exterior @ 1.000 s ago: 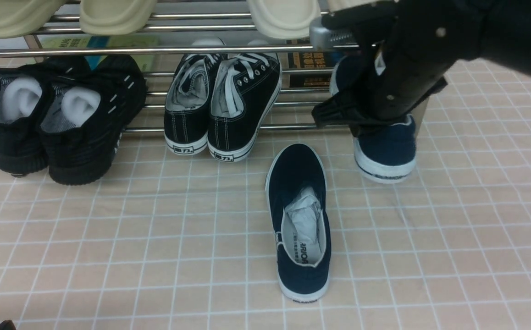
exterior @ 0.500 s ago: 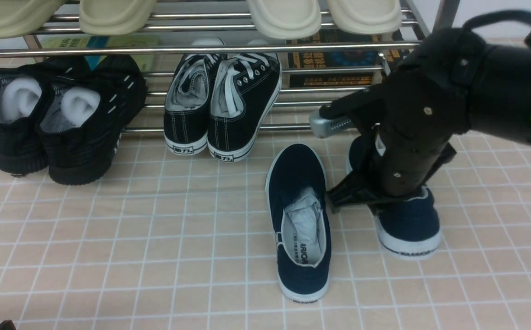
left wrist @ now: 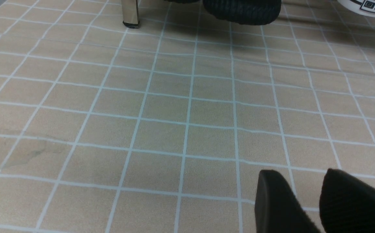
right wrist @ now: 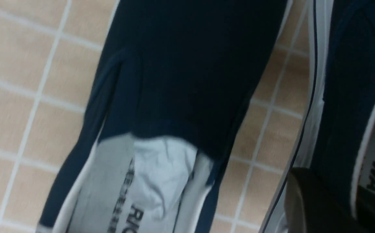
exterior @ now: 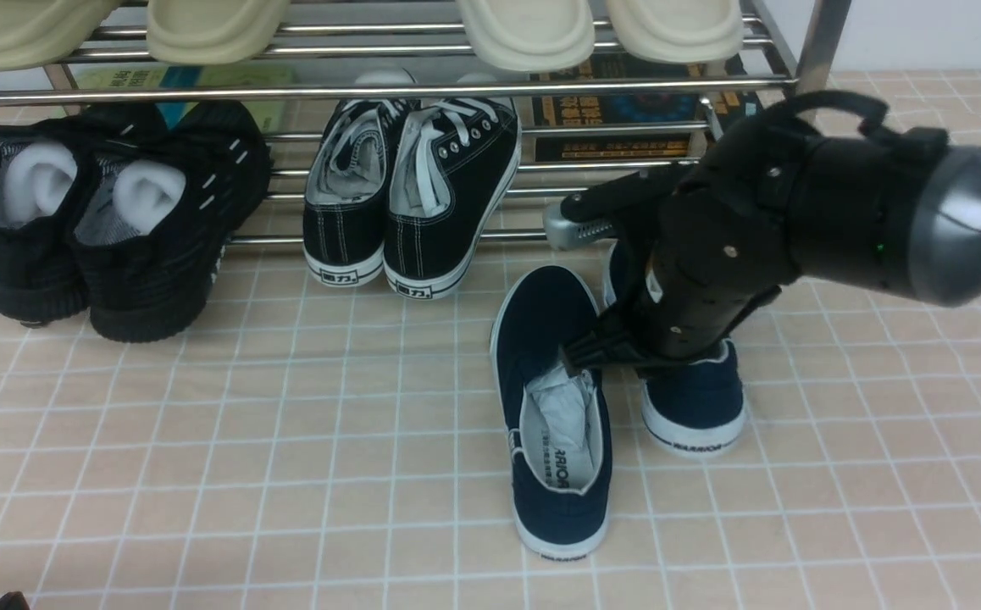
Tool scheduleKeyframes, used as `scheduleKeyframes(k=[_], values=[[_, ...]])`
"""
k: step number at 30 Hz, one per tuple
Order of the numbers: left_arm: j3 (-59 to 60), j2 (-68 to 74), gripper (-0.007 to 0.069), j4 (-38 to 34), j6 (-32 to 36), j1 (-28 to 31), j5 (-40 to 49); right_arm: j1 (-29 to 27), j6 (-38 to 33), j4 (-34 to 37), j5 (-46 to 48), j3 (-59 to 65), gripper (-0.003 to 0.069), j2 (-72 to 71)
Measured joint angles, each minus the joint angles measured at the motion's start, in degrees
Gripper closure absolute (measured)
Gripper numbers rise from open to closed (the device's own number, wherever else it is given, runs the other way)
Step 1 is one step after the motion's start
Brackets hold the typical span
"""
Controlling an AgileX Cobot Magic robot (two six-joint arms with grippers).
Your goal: Take the shoes off the shelf from the light coffee tablecloth by hand.
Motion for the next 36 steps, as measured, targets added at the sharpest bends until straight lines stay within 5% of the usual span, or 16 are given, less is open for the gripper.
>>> scheduleKeyframes(k=[5, 13, 17, 23, 29, 36], values=[[0.0, 0.0, 0.0384, 0.0, 0.0, 0.0, 0.0, 0.0, 1.1, 0.4, -0.1, 0.0, 0.0608, 0.7], [0.0, 0.0, 0.0384, 0.0, 0.0, 0.0, 0.0, 0.1, -4.3, 8.7, 1.3, -0.4, 0.0370, -0.2], [0.0, 0.0, 0.0384, 0.1, 0.0, 0.0, 0.0, 0.1, -6.7, 9.7, 5.0, -1.9, 0.0351, -1.8], [0.0, 0.0, 0.0384, 0.1, 0.0, 0.0, 0.0, 0.1, -12.0, 10.3, 16.0, -7.0, 0.0466, -9.5], [0.0, 0.0, 0.0384, 0.1, 0.0, 0.0, 0.0, 0.1, -14.8, 10.3, 25.0, -8.3, 0.0654, -23.9], [0.0, 0.0, 0.0384, 0.1, 0.0, 0.0, 0.0, 0.1, -15.1, 10.5, 25.8, -2.2, 0.0675, -44.6]])
